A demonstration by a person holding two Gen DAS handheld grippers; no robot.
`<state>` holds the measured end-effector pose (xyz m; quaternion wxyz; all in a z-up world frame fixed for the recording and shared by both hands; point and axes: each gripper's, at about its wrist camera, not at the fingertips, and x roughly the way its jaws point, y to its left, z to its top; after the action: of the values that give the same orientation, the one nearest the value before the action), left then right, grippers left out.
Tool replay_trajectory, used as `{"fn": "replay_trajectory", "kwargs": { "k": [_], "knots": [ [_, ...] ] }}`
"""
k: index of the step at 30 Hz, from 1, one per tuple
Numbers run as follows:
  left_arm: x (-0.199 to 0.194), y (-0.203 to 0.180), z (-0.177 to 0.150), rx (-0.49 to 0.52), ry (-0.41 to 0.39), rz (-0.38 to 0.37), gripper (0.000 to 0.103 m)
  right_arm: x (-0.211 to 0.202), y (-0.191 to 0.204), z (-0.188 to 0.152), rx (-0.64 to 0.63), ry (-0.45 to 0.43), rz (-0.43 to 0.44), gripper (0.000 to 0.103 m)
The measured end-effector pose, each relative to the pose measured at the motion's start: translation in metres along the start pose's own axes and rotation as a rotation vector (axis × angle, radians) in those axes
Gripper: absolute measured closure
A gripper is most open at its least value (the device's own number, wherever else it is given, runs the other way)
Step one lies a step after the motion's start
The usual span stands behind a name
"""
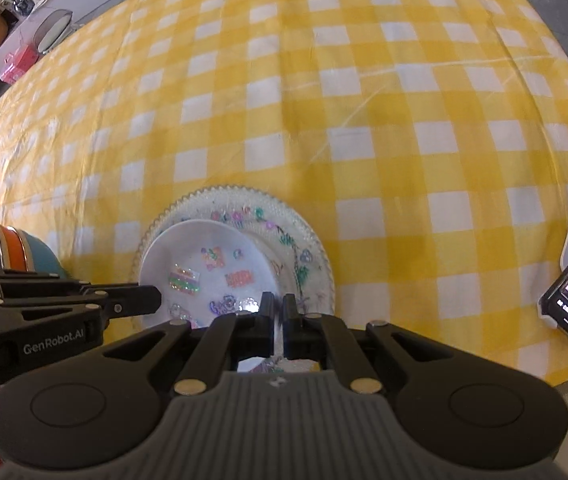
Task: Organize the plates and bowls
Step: 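Lower the white dish onto the glass plate and open both grippers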
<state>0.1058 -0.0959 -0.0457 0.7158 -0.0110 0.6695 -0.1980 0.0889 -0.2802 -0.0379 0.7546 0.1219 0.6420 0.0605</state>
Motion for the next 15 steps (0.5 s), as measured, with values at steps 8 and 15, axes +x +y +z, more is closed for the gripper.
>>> {"fn": "replay_trajectory", "kwargs": {
  "k": [8, 15],
  "knots": [
    [0.0048, 0.0013, 0.0010, -0.006, 0.021, 0.013, 0.100, 0.0058, -0.0014, -0.0010, -0.001, 0.007, 0.008, 0.102],
    [0.0097, -0.0014, 0.0031, -0.004, 0.034, 0.028, 0.099, 0.0060, -0.0011, -0.0013, -0.007, 0.016, 0.000, 0.101]
  ]
}}
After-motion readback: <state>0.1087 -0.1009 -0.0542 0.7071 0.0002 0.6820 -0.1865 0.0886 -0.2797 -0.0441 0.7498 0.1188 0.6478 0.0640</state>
